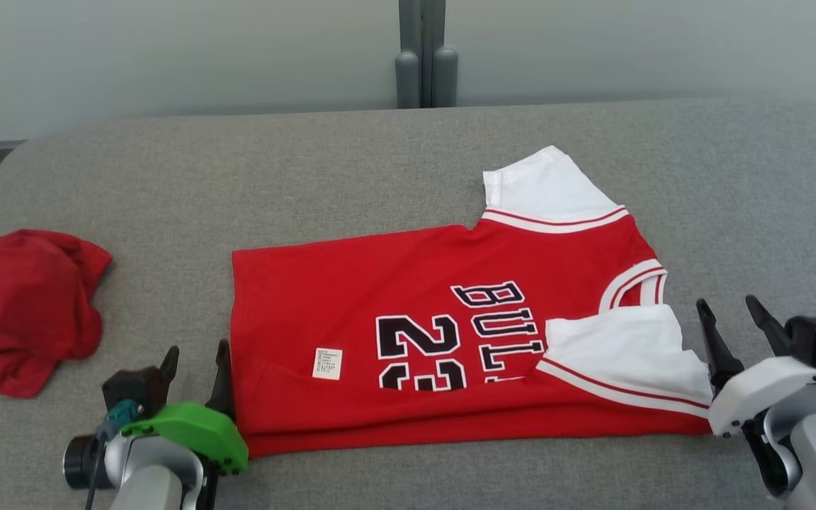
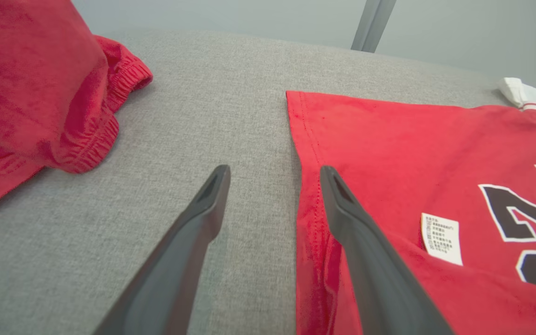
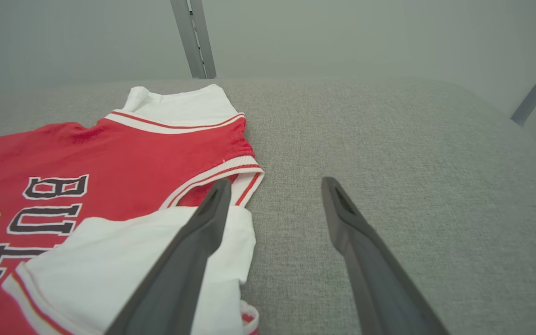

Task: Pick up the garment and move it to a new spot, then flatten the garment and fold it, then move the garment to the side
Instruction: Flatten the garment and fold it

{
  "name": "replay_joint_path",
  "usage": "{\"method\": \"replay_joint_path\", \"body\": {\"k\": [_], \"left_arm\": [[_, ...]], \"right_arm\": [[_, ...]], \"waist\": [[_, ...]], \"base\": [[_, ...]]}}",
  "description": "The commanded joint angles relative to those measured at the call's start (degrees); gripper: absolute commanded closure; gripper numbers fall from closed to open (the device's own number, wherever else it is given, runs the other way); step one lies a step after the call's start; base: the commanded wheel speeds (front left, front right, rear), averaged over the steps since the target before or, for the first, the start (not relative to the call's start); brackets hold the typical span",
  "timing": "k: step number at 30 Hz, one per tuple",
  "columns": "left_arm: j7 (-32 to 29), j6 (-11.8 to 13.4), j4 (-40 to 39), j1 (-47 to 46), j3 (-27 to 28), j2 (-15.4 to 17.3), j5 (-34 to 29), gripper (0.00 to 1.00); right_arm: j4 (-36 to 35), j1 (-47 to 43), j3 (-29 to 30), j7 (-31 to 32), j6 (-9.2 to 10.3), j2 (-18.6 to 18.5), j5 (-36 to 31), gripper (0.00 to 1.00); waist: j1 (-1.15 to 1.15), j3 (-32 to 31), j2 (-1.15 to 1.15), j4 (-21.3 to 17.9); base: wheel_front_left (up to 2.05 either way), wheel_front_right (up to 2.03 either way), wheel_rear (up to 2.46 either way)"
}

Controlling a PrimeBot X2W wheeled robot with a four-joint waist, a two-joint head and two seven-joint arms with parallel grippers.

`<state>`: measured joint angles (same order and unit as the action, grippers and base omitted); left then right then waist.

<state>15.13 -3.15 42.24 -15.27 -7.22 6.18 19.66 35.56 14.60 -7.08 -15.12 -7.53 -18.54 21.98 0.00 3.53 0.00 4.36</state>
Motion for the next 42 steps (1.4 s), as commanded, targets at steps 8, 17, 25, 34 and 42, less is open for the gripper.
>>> {"method": "replay_joint_path", "body": {"k": [8,17,25,34,42], "left_arm": [[0.0,-1.6,7.2,-14.6,-0.5,-1.1,-2.9,0.00],[0.0,-2.3,18.3,-25.2,-0.1,0.3,-2.3,0.00],[-0.1,-3.2,25.3,-30.1,-0.2,0.9,-1.5,0.32],[0.0,-3.7,20.8,-30.9,-1.8,-0.7,-3.2,1.00],[0.0,-4.1,14.8,-31.7,-4.7,-2.8,-4.2,1.00]], "right_arm": [[-0.6,10.2,-5.1,0.0,0.09,0.3,-1.5,0.00],[-1.8,14.6,-9.0,0.0,0.09,0.1,0.1,0.00],[-2.7,17.3,-10.4,0.0,0.09,-1.9,1.1,0.00],[2.9,26.8,-16.1,1.1,0.08,-4.7,4.7,0.00],[12.2,40.9,-21.6,10.6,0.09,-6.7,9.6,0.00]], "waist": [[0.00,8.6,0.00,-2.1],[0.00,12.9,0.00,-4.0],[0.00,15.7,0.00,-4.4],[0.00,16.9,0.00,-0.3],[0.00,20.2,0.00,5.3]], "base": [[0.00,0.00,0.00],[0.00,0.00,0.00],[0.00,0.00,0.00],[0.00,0.00,0.00],[0.00,0.00,0.00]]}}
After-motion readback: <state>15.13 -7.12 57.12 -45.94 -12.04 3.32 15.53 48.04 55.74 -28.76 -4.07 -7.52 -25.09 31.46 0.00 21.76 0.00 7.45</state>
